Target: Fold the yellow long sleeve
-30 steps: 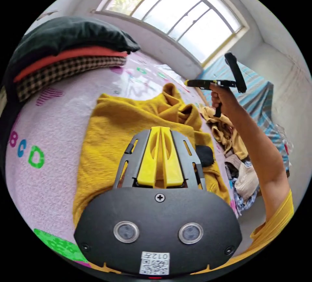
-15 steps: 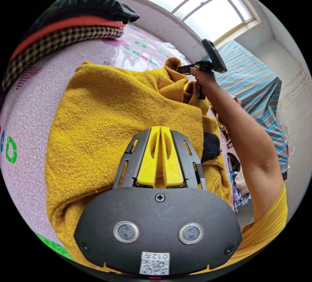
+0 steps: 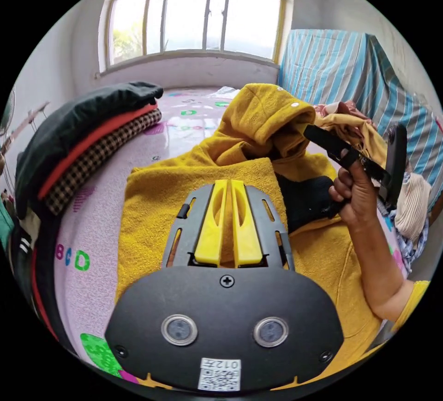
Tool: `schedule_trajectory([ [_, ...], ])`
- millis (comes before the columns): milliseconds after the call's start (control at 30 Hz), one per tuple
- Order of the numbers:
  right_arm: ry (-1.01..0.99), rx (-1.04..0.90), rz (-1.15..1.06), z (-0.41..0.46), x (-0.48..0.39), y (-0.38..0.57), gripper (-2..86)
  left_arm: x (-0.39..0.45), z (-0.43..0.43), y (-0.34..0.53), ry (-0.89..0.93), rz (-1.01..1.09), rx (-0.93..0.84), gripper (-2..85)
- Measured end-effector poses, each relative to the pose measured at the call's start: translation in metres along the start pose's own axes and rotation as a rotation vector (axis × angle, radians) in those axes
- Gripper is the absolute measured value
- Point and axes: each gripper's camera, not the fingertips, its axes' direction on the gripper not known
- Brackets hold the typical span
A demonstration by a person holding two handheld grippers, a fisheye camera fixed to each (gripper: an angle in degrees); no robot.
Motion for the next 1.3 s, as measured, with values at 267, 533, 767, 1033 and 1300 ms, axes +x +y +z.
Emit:
schedule_trajectory([
  [267,-0.021,-0.026,-0.051,-0.055,0.015,-0.004,2.1,0.117,0.014,-0.060,-0.159,0.197,-0.041,12.4],
  [533,-0.031,0.002,-0.040,-0.102,0.036,-0.003,2.2,0.172,0.081,-0.081,-0.191,0.273,-0.086,4.5],
  [767,-0.064,0.048,-0.047,-0.143,0.045,-0.011,2.2,0.186,0.013,-0.087,-0.324,0.357,0.061,0.7],
  [1033,-0.167,0.056,-0.311,-0.217,-0.002,-0.040,2.1,0.208,-0.081,-0.057,-0.387,0.448,0.080,0.3],
  [1300,-0.294,-0.301,-0.673,-0.228,-0.046,-0.044,1.7,0.205,-0.094,0.051,-0.411,0.366,0.159,0.2],
])
